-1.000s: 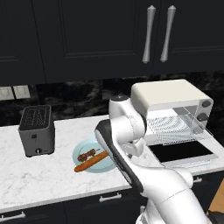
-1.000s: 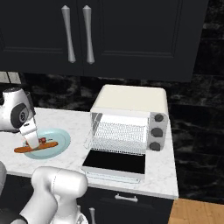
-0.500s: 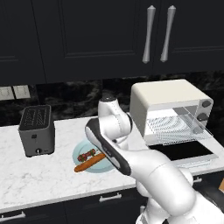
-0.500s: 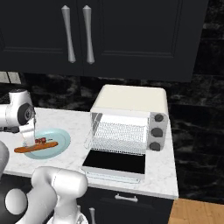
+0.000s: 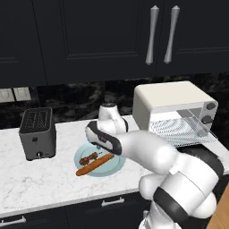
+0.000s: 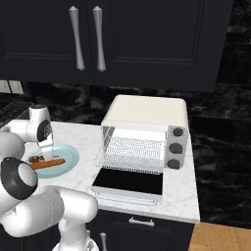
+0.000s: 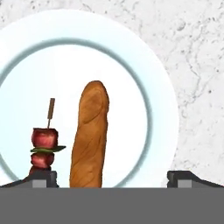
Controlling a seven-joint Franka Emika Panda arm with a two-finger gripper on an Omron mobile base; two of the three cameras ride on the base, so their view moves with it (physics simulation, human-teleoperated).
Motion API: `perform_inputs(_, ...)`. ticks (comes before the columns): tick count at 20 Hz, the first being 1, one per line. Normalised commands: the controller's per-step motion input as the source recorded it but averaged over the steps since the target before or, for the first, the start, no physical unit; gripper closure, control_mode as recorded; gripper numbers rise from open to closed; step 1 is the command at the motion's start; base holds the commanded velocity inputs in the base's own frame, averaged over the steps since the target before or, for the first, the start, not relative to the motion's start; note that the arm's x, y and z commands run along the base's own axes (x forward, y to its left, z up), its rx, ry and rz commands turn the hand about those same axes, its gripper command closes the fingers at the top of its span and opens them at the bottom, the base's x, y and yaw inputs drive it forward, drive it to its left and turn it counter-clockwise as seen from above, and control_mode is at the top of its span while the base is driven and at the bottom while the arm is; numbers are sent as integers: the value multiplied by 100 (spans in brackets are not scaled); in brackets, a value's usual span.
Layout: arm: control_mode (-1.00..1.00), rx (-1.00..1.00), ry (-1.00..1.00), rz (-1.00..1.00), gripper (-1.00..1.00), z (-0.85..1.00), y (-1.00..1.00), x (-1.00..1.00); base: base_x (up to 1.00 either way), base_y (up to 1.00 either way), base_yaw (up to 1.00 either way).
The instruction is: Pick up the kebab skewer and baguette bread, and place them inside the toaster oven. Close the toaster oven door and start by setting the timer.
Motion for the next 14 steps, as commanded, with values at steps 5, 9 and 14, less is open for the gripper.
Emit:
perform_inputs(5, -100, 0, 2, 0, -100, -52, 33, 1, 0, 0, 0)
perform_inputs(9, -100, 0, 0, 0, -100, -50, 22, 32, 0, 0, 0)
perform_inputs(14, -100, 0, 1, 0, -100, -26, 5, 6, 0, 0, 0)
